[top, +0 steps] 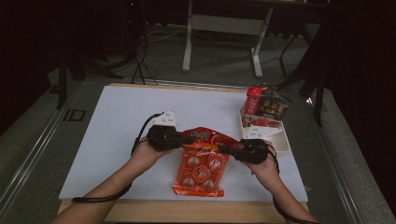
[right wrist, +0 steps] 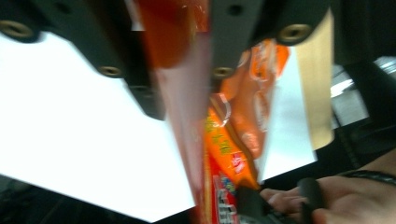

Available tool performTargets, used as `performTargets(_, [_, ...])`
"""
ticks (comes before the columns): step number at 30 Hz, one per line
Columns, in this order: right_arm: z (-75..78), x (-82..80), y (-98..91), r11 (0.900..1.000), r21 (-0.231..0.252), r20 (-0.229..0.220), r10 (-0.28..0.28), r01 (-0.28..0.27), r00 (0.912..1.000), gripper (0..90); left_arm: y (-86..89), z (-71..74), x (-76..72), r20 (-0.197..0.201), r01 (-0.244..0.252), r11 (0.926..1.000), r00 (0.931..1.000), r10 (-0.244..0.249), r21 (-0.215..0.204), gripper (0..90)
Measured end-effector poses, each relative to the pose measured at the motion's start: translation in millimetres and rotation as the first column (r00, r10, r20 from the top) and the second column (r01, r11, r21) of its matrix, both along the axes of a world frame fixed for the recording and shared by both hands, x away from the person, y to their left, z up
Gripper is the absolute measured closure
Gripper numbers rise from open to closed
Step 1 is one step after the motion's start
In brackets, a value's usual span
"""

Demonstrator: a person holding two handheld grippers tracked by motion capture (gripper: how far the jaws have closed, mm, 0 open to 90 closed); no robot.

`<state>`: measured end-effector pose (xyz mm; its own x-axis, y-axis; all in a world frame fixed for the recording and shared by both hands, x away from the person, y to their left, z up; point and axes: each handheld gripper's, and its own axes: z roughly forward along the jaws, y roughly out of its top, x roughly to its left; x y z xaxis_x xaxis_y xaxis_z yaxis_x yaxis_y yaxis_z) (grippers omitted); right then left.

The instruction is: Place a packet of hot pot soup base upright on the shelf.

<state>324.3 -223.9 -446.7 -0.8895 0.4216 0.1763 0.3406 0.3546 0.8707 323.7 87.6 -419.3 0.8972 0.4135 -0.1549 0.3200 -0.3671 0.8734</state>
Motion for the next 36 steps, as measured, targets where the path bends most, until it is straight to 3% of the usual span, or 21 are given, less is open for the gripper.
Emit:
performTargets(3, [2.6, -1.5, 1.7, 0.9996, -0.015, -0.001, 0.023, -0.023, 0.9997, 89.6, 0.8, -0.3, 1.3, -0.006, 0.006, 1.0000, 1.0000, -0.006, 0.005, 88.9])
performTargets(7, [6.5, -5.3, 4.7, 0.9989, -0.041, 0.016, 0.025, -0.024, 0.9996, 90.0, 3.4, -1.3, 1.8, -0.007, 0.015, 0.9999, 0.9999, -0.015, 0.002, 87.2])
performTargets(10, [9.3, -6.1, 4.1, 0.9989, -0.022, -0.001, 0.042, -0.042, 0.9991, 90.0, 4.9, -1.4, 1.8, -0.017, 0.033, 0.9995, 0.9993, -0.033, -0.003, 79.4])
performTargets(16, [19.7, -13.2, 5.5, 0.9962, -0.004, -0.010, 0.087, -0.087, 0.9961, 90.0, 7.7, -2.6, -2.7, -0.019, 0.048, 0.9985, 0.9986, -0.049, -0.028, 72.5])
performTargets(20, [25.4, -17.6, 5.9, 0.9930, 0.018, -0.012, 0.117, -0.117, 0.9931, 90.0, 9.7, 1.4, -10.1, 0.014, 0.071, 0.9959, 0.9974, -0.070, -0.056, 70.9])
performTargets(23, [29.1, -20.4, 6.3, 0.9907, 0.029, -0.017, 0.134, -0.133, 0.9909, 90.0, 10.2, 4.1, -12.8, 0.027, 0.084, 0.9944, 0.9962, -0.083, -0.063, 64.4])
performTargets(25, [31.3, -21.9, 6.7, 0.9897, 0.027, -0.008, 0.141, -0.141, 0.9900, 90.0, 11.6, 6.9, -15.3, 0.027, 0.094, 0.9929, 0.9953, -0.092, -0.072, 64.4])
performTargets(27, [39.9, -26.2, 7.4, 0.9834, 0.046, 0.005, 0.176, -0.176, 0.9844, 90.0, 12.9, 8.2, -17.4, 0.041, 0.095, 0.9924, 0.9949, -0.092, -0.078, 58.4])
performTargets(29, [45.5, -28.0, 6.9, 0.9801, 0.063, 0.009, 0.188, -0.188, 0.9821, 90.0, 15.1, 9.5, -17.6, 0.030, 0.114, 0.9882, 0.9933, -0.112, -0.102, 55.7])
performTargets(36, [63.9, -29.4, 5.1, 0.9826, 0.042, 0.067, 0.178, -0.181, 0.9818, 90.0, 21.5, 11.0, -18.1, 0.038, 0.078, 0.9901, 0.9965, -0.074, -0.117, 42.7])
